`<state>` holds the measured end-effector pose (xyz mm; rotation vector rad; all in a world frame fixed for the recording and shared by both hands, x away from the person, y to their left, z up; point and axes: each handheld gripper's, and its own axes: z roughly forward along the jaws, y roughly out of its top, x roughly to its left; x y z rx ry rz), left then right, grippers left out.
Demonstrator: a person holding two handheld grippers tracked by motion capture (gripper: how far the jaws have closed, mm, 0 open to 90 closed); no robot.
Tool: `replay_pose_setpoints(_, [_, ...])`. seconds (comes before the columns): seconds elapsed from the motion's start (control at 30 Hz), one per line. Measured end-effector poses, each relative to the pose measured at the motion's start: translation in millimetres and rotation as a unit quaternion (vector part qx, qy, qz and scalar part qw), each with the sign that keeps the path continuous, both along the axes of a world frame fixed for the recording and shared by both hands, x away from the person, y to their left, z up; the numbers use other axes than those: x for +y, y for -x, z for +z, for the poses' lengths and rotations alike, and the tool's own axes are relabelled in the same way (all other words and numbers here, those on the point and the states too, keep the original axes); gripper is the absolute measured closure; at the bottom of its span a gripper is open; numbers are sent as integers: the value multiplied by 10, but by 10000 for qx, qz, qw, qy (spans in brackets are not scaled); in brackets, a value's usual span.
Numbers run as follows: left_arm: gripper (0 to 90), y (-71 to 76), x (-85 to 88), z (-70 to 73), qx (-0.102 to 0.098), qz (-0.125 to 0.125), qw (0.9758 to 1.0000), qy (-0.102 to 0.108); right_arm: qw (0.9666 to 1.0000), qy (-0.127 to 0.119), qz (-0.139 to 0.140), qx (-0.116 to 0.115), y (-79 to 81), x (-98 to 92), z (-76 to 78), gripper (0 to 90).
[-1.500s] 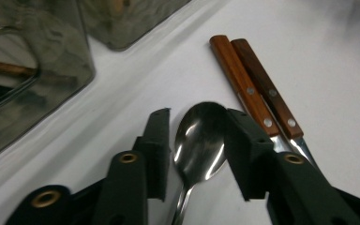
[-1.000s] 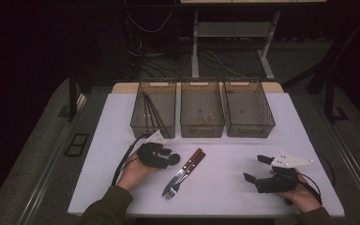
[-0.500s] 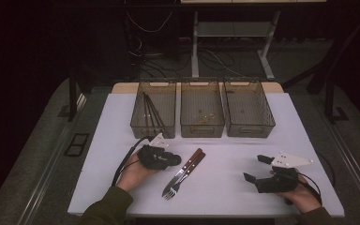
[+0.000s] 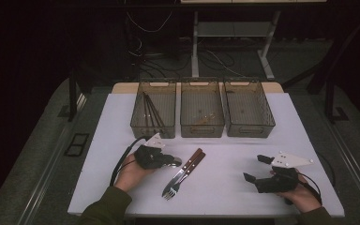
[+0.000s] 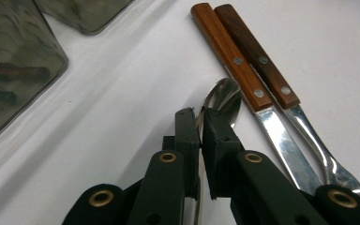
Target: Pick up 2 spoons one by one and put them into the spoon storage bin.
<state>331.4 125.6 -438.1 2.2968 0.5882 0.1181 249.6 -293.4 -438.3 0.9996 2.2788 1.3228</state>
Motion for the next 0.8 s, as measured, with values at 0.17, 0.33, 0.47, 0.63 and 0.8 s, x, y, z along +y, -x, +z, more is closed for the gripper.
replay_pose_setpoints(0.17, [858, 10, -3, 6, 13, -66, 10000, 4, 10000, -1, -9, -3, -1, -2, 1, 127])
replay_pose_setpoints(0.33, [888, 34, -7, 29, 8, -208, 9998, 38, 10000, -1, -8, -4, 0, -3, 1, 127])
replay_pose_setpoints(0.47, [890, 26, -2, 30, 38, -220, 9997, 45, 10000, 2, -4, -5, 1, -3, 2, 127])
replay_pose_setpoints(0.63, [890, 21, 2, 32, 102, -174, 9998, 70, 10000, -8, -10, -5, 0, -7, 3, 127])
replay_pose_setpoints(0.8, [890, 7, 9, 38, 180, -59, 9998, 79, 10000, -10, -7, -1, 3, -4, 4, 127])
